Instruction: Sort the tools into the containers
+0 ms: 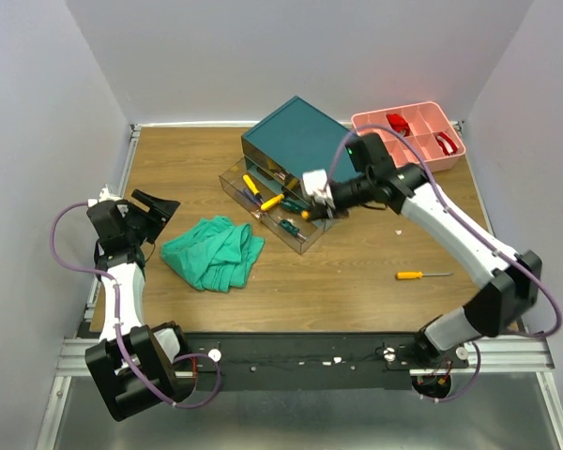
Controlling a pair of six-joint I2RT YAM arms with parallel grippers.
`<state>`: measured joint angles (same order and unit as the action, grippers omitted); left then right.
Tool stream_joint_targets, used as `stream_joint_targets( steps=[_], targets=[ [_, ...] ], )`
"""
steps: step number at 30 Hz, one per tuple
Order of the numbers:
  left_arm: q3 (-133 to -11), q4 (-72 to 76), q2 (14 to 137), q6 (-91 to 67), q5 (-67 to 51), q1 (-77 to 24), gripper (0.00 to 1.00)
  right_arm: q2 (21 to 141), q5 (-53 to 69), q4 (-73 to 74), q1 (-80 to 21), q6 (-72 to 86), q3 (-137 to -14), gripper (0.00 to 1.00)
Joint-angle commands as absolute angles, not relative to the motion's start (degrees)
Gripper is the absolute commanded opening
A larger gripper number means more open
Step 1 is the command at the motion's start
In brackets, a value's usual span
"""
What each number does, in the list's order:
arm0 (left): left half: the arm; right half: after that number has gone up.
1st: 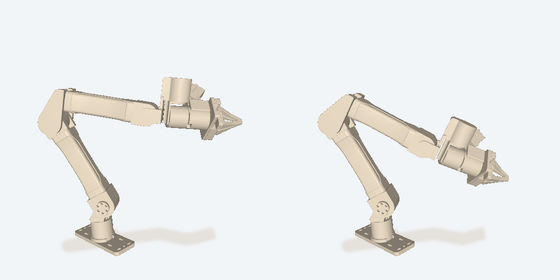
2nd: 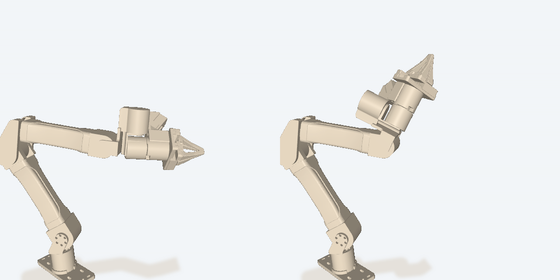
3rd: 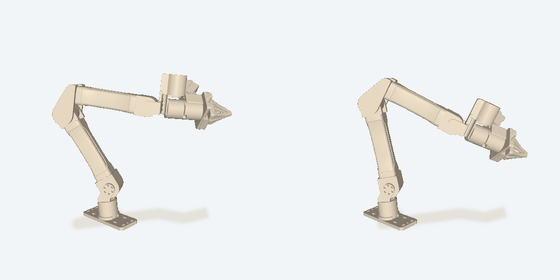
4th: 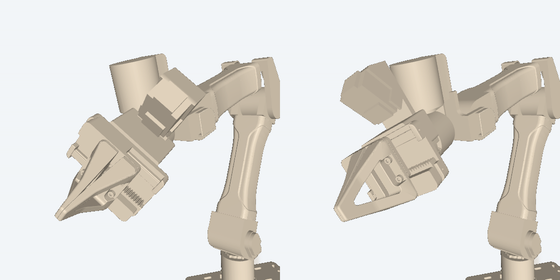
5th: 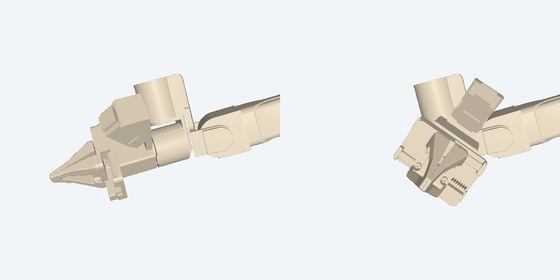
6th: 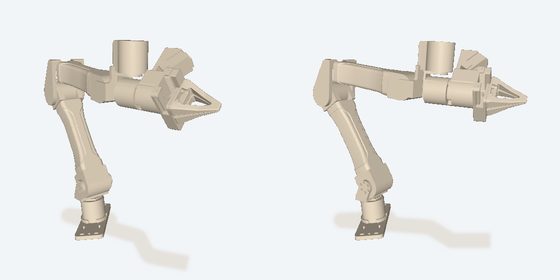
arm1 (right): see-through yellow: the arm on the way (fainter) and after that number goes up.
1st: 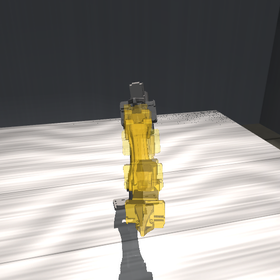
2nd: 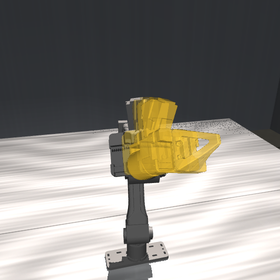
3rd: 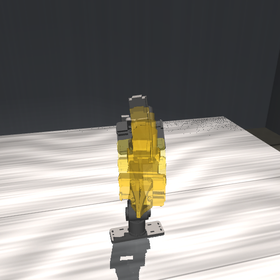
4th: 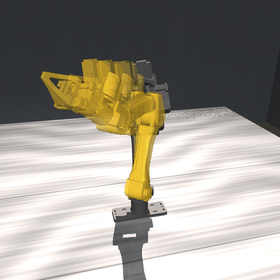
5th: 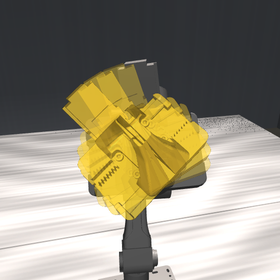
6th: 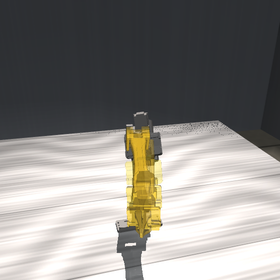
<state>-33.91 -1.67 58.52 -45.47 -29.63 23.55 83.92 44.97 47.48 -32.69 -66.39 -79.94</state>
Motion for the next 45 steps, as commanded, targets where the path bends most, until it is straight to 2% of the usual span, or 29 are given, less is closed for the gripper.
stream_joint_targets(
  steps=[1,6,8,9,10,11,13,14,16,22,26,28,35,40,45],
  targets=[
    [-34.28,-1.49,57.92,-45.35,-30.23,23.73,0.80,92.53,52.12,32.13,-32.96,-30.17,-88.23,0.05],
    [-34.36,-1.76,57.83,-45.44,-30.41,23.73,0.80,101.76,50.28,28.39,-33.31,-20.31,-96.41,0.05],
    [-34.45,-1.76,57.75,-45.44,-30.41,23.73,0.80,104.84,48.00,26.11,-33.22,-18.64,-97.73,0.08],
    [-34.54,-1.76,57.74,-45.53,-30.41,23.73,0.80,105.81,47.38,25.58,-33.31,-18.37,-98.43,0.14],
    [-34.54,-1.84,57.83,-45.53,-30.41,23.82,0.80,106.78,46.68,26.27,-33.31,-18.46,-99.31,0.30],
    [-34.63,-2.02,57.75,-45.44,-30.41,23.82,0.80,109.05,46.23,27.32,-33.31,-18.46,-100.53,0.37],
    [-34.63,-2.11,57.75,-45.44,-30.41,23.82,0.80,110.91,44.57,31.35,-33.49,-18.63,-104.75,0.49],
    [-34.63,-2.11,57.83,-45.44,-30.50,23.82,0.80,111.00,43.69,32.07,-33.49,-18.63,-105.37,0.51],
    [-34.45,-1.85,57.74,-45.35,-30.32,23.91,0.80,109.26,41.50,31.56,-33.49,-19.50,-102.94,0.60],
    [-34.19,-0.97,58.18,-45.70,-30.41,23.82,0.80,96.00,38.42,36.99,-33.40,-33.90,-91.87,0.61],
    [-33.93,-0.26,58.80,-46.14,-30.50,23.82,0.80,83.61,33.76,38.58,-30.86,-45.93,-71.52,0.61],
    [-34.10,-0.26,59.06,-46.14,-30.50,23.82,0.80,78.34,30.52,44.25,-27.79,-50.08,-67.26,0.61],
    [-33.75,1.58,60.20,-46.41,-30.50,23.73,0.80,66.91,20.93,58.00,-14.16,-70.36,-53.28,0.60],
    [-34.45,1.76,61.08,-46.14,-30.32,23.73,0.80,59.95,14.16,58.45,-8.09,-79.88,-40.46,0.60],
    [-34.98,1.41,61.52,-46.06,-30.41,23.64,0.80,58.36,12.04,55.03,-7.29,-81.04,-35.16,0.60]
  ],
)
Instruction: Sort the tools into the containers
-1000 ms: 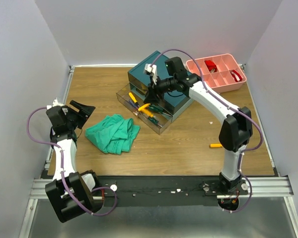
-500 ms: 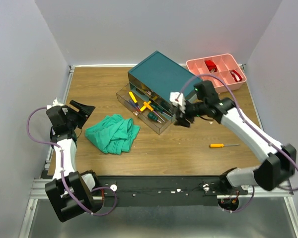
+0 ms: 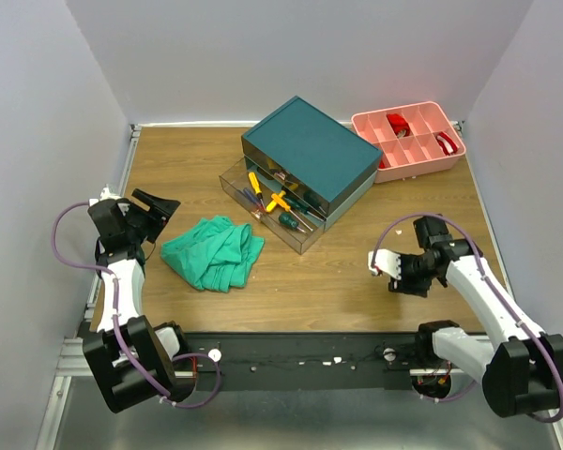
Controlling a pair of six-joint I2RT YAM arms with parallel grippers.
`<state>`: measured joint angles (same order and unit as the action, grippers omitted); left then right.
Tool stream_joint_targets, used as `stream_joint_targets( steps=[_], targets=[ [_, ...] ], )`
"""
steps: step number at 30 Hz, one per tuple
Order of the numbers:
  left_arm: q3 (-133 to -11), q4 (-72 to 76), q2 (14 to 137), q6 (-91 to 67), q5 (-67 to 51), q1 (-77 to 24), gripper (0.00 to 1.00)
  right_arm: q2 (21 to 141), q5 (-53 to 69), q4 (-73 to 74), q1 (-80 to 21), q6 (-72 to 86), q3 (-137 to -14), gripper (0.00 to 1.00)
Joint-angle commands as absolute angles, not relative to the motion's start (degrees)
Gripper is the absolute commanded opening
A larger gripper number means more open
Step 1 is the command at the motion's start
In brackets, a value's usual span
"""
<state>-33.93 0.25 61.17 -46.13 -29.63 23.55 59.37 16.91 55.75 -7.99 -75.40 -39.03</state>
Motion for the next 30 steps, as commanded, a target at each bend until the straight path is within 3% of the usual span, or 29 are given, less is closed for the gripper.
stream_joint_targets(
  steps=[1,18,21,22,25,30],
  targets=[
    [-35.07,1.23,61.52,-46.05,-30.41,23.56,0.80,59.32,11.43,53.28,-7.12,-80.60,-34.90,0.60],
    [-32.34,-1.58,55.90,-45.53,-29.97,23.64,0.80,71.36,11.52,47.20,-5.01,-82.00,-38.15,0.56],
    [-31.99,-1.67,55.72,-45.53,-29.97,23.64,0.80,73.47,10.02,45.36,-5.01,-82.00,-37.62,0.41],
    [-32.25,-1.76,55.72,-45.53,-30.06,23.64,0.80,74.78,9.58,44.57,-5.10,-82.00,-37.53,0.29],
    [-32.61,-1.76,55.81,-45.62,-30.15,23.73,0.80,76.37,9.05,42.63,-5.10,-81.83,-37.53,0.16],
    [-32.87,-2.20,55.81,-45.53,-30.32,23.64,0.80,76.73,14.84,47.36,-5.18,-80.34,-44.63,0.04]
  ],
)
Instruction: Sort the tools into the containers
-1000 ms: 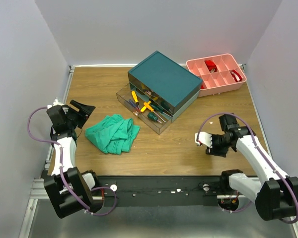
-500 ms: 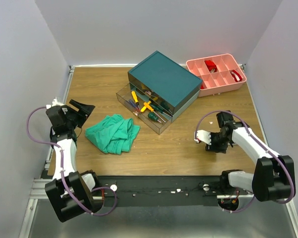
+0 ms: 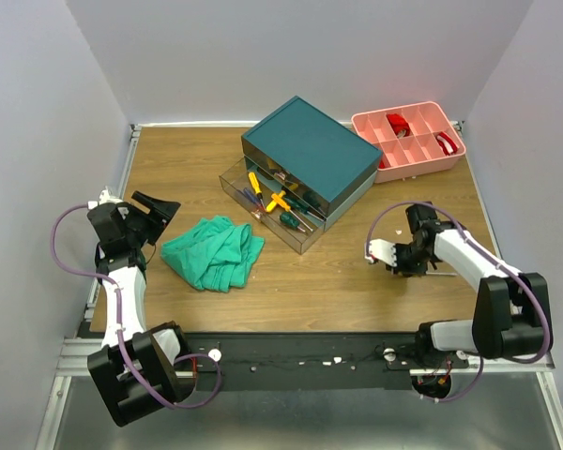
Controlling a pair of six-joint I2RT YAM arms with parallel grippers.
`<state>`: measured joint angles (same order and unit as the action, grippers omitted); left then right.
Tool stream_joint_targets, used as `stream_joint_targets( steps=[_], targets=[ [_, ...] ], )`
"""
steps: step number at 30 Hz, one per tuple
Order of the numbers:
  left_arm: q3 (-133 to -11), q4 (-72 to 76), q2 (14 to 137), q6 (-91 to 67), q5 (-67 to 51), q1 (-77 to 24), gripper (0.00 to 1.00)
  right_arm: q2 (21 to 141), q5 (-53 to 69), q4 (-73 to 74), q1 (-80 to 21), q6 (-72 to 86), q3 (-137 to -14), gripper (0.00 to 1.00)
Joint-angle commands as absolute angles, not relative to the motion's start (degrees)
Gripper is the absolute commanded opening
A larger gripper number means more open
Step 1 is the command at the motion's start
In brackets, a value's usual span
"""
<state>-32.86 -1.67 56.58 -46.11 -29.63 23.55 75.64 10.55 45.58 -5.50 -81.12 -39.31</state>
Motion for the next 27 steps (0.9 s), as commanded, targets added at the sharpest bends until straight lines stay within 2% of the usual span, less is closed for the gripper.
stream_joint_targets(
  steps=[1,7,11,15,21,24,25,27],
  targets=[
    [-32.61,-2.28,55.64,-45.61,-30.15,23.64,0.80,76.55,17.03,49.81,-5.36,-79.55,-49.00,0.02],
    [-30.94,-1.93,56.07,-46.23,-30.06,23.73,0.80,83.13,35.66,56.16,-13.43,-63.31,-70.89,0.02],
    [-31.20,-2.46,56.77,-46.23,-29.79,23.56,0.80,88.50,42.97,48.28,-22.57,-46.18,-80.93,0.02],
    [-31.73,-3.51,57.48,-46.14,-30.06,23.20,0.79,92.71,42.28,36.49,-30.74,-28.35,-84.53,0.01],
    [-31.90,-3.52,58.09,-47.02,-30.41,22.33,0.79,101.68,34.11,27.25,-34.80,-17.67,-91.39,0.01],
    [-32.08,-2.82,59.14,-47.11,-30.41,20.66,0.79,105.98,29.02,25.58,-36.03,-16.36,-95.44,0.20],
    [-32.78,-2.55,59.50,-46.33,-30.41,18.91,0.79,106.78,27.44,24.88,-36.30,-15.74,-96.49,0.39],
    [-34.18,-3.51,60.72,-42.11,-29.27,16.36,0.78,108.36,24.00,24.44,-36.47,-14.25,-99.83,0.50]
  ],
)
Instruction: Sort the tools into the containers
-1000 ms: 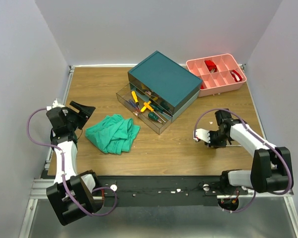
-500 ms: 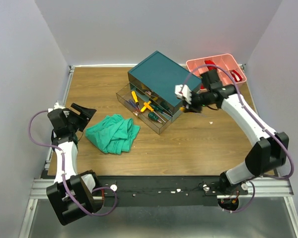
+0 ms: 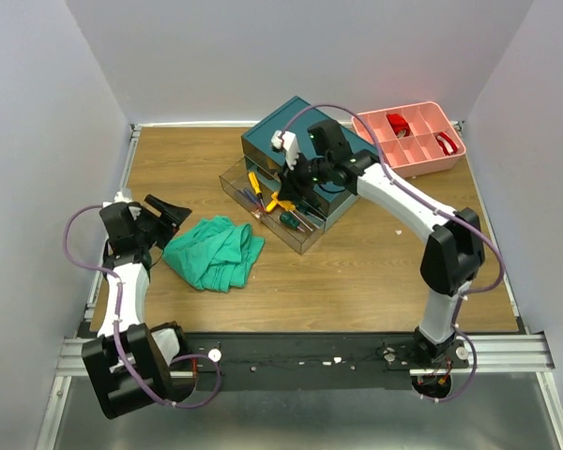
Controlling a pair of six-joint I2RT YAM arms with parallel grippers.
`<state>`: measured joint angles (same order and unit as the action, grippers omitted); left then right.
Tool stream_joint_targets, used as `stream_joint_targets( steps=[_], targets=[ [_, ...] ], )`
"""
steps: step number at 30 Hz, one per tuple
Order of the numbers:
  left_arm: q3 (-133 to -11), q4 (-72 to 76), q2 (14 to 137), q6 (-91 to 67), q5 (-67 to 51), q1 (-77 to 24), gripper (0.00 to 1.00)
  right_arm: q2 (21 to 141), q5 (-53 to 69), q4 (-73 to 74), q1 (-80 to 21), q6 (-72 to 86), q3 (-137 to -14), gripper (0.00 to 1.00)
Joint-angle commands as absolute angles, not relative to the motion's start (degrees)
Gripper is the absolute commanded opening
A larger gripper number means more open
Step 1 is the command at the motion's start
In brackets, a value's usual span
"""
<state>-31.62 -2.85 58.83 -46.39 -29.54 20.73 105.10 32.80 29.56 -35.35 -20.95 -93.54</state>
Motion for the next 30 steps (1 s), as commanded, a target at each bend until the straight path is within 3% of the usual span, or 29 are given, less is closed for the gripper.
stream_joint_targets(
  steps=[1,5,11,19,22,24,25,26,30],
  targets=[
    [-35.76,-4.04,61.25,-41.23,-28.75,15.39,0.79,108.54,23.65,24.43,-36.47,-14.15,-101.06,0.54],
    [-39.89,-6.15,66.52,-38.24,-29.44,8.46,0.78,105.92,18.66,24.79,-36.39,-15.38,-103.62,0.59],
    [-49.12,-9.83,77.42,-25.95,-28.31,0.89,0.76,99.24,8.30,19.87,-34.02,-19.69,-96.07,0.64],
    [-57.30,-10.29,87.27,-9.42,-26.36,-7.11,0.71,108.27,9.67,19.15,-21.89,-13.45,-102.47,0.59],
    [-59.14,-10.81,89.56,-5.90,-25.84,-10.89,0.64,110.99,10.72,19.07,-19.69,-13.71,-105.46,0.44],
    [-59.76,-11.77,90.43,-2.84,-26.10,-13.88,0.58,112.32,9.76,18.90,-18.81,-13.88,-106.87,0.19],
    [-60.11,-11.95,90.61,-1.68,-26.19,-15.10,0.52,113.54,9.58,18.90,-18.55,-14.06,-107.31,0.08],
    [-60.20,-12.39,90.79,-0.71,-26.10,-15.99,0.38,114.08,9.32,18.90,-18.28,-14.32,-107.58,0.01],
    [-60.47,-13.36,92.81,-0.35,-25.40,-19.85,0.15,116.98,9.58,19.60,-17.32,-14.33,-109.07,0.00]
  ],
)
